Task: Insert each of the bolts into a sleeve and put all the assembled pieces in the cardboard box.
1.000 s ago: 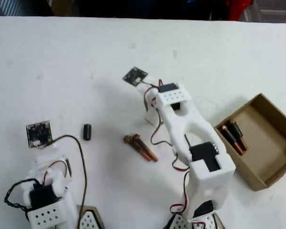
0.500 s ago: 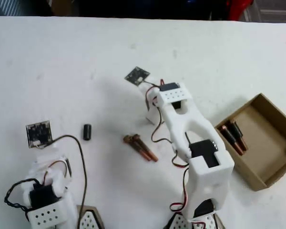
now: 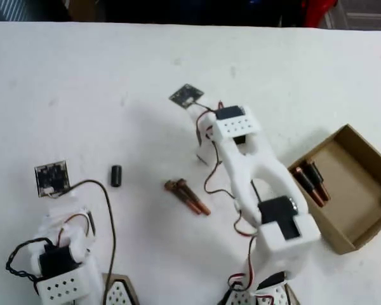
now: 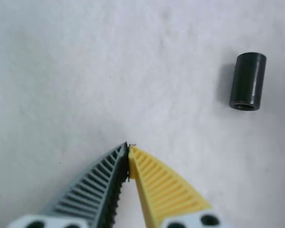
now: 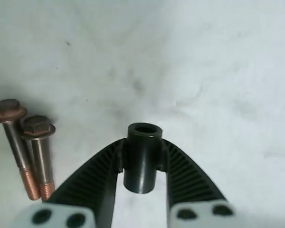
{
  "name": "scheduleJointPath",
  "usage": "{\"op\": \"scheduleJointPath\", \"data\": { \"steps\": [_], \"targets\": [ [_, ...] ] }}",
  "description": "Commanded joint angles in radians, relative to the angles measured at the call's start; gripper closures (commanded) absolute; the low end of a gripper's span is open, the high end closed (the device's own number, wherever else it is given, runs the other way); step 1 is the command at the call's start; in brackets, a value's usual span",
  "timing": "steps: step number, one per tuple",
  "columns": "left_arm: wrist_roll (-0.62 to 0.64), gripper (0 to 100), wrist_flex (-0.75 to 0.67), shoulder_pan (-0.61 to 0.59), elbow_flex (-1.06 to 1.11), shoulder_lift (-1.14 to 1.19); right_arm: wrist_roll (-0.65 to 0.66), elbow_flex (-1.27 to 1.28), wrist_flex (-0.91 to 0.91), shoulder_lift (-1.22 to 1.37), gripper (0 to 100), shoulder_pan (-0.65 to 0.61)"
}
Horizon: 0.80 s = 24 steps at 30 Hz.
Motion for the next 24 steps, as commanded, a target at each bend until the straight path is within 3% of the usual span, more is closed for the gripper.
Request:
{"op": "scheduleJointPath", "data": {
  "steps": [1, 16, 24],
  "targets": [
    [-0.008, 98, -0.009, -0.007, -0.003, -0.008, -0.008, -0.018, 0.053, -0.156, 98.1, 0.002],
    [-0.003, 98, -0.029, -0.002, -0.003, -0.008, -0.008, 0.005, 0.314, -0.694, 98.1, 0.001],
    [-0.002, 98, -0.037, -0.002, -0.003, -0.008, -0.008, 0.239, 0.260, -0.981, 98.1, 0.005]
  ]
}}
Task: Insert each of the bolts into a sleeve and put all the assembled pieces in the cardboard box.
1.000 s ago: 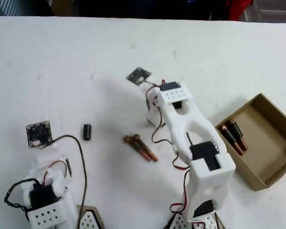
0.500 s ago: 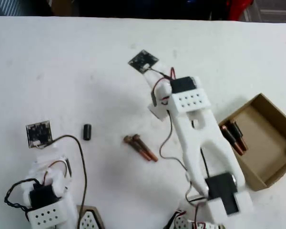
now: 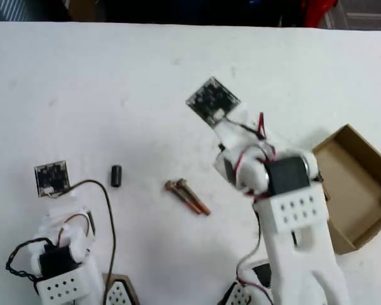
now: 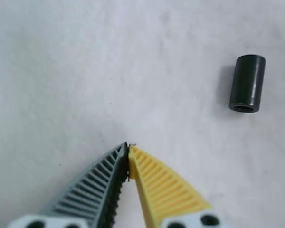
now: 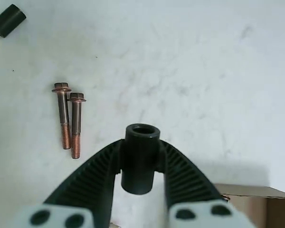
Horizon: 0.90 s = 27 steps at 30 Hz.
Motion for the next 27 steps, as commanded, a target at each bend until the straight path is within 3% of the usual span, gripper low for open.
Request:
{"op": "scheduleJointPath", "data": {
  "steps": [1, 11, 18, 27],
  "targets": [
    [-0.002, 98, -0.031, -0.002, -0.003, -0.008, -0.008, 0.084, -0.050, -0.136, 98.1, 0.005],
    [-0.011, 98, -0.051, -0.002, -0.003, -0.008, -0.008, 0.443, -0.246, -0.390, 98.1, 0.007],
    [-0.183, 98, -0.051, -0.001, -0.011, -0.008, -0.009, 0.609, -0.355, -0.467, 98.1, 0.007],
    [-0.190, 98, 0.058, 0.008, -0.261, -0.002, -0.009, 0.760, -0.432, -0.538, 98.1, 0.007]
  ]
}}
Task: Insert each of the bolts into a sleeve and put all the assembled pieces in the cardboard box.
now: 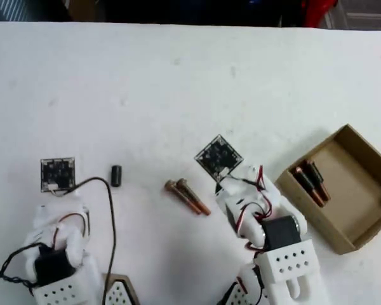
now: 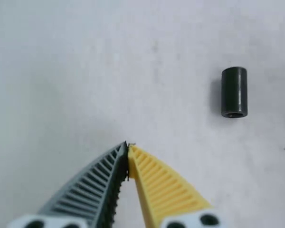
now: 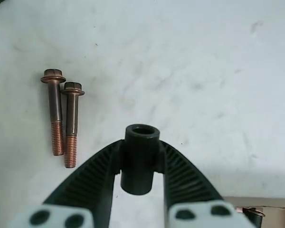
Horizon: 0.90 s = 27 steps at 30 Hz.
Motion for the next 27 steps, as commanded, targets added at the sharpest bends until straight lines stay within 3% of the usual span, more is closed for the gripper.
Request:
{"op": "scheduleJointPath", "data": {
  "steps": [1, 14, 22, 27],
  "targets": [
    [-0.008, 98, 0.057, 0.022, -0.167, 0.001, -0.009, 0.017, -0.030, -0.048, 98.1, 0.007],
    [0.043, 98, 0.152, 0.186, -0.308, 0.028, -0.098, 0.114, -0.021, -0.240, 98.2, 0.007],
    [0.097, 98, 0.117, 0.209, -0.542, 0.415, -0.100, 0.143, -0.022, -0.275, 98.2, 0.007],
    [0.118, 98, 0.118, 0.331, -0.617, 0.662, -0.101, 0.166, -0.022, -0.334, 98.2, 0.007]
  ]
}}
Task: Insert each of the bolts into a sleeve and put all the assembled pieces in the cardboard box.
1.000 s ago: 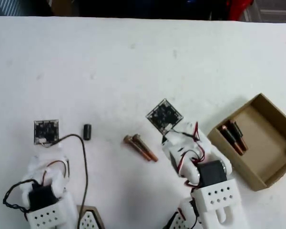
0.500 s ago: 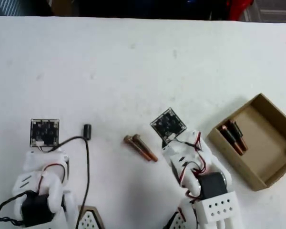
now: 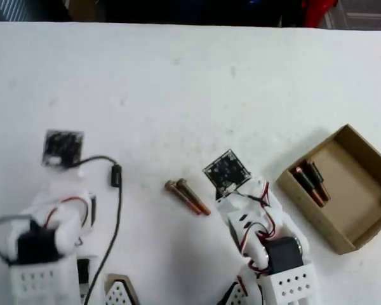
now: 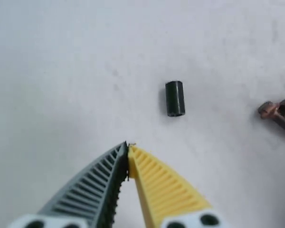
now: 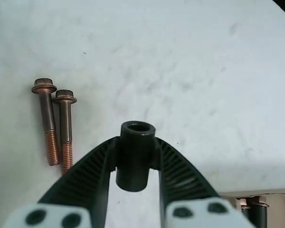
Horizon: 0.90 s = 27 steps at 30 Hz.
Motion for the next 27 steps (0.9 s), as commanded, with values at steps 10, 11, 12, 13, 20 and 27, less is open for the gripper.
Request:
{"op": "scheduleJointPath", "data": {
  "steps": [10, 11, 12, 13, 20, 27],
  "targets": [
    [0.270, 98, -0.020, 0.397, -0.255, 0.553, -0.041, 0.057, -0.018, -0.177, 98.2, 0.010],
    [0.287, 98, -0.020, 0.415, -0.275, 0.590, -0.041, 0.060, -0.018, -0.182, 98.2, 0.010],
    [0.304, 98, -0.020, 0.432, -0.295, 0.628, -0.041, 0.060, -0.018, -0.183, 98.2, 0.010],
    [0.318, 98, -0.018, 0.447, -0.311, 0.668, -0.041, 0.060, -0.018, -0.183, 98.2, 0.010],
    [0.465, 98, -0.020, 0.544, -0.437, 0.952, -0.046, 0.060, -0.024, -0.191, 98.2, 0.071],
    [0.713, 98, -0.023, 0.671, -0.603, 1.176, -0.048, 0.060, -0.024, -0.185, 98.2, 0.079]
  ]
}}
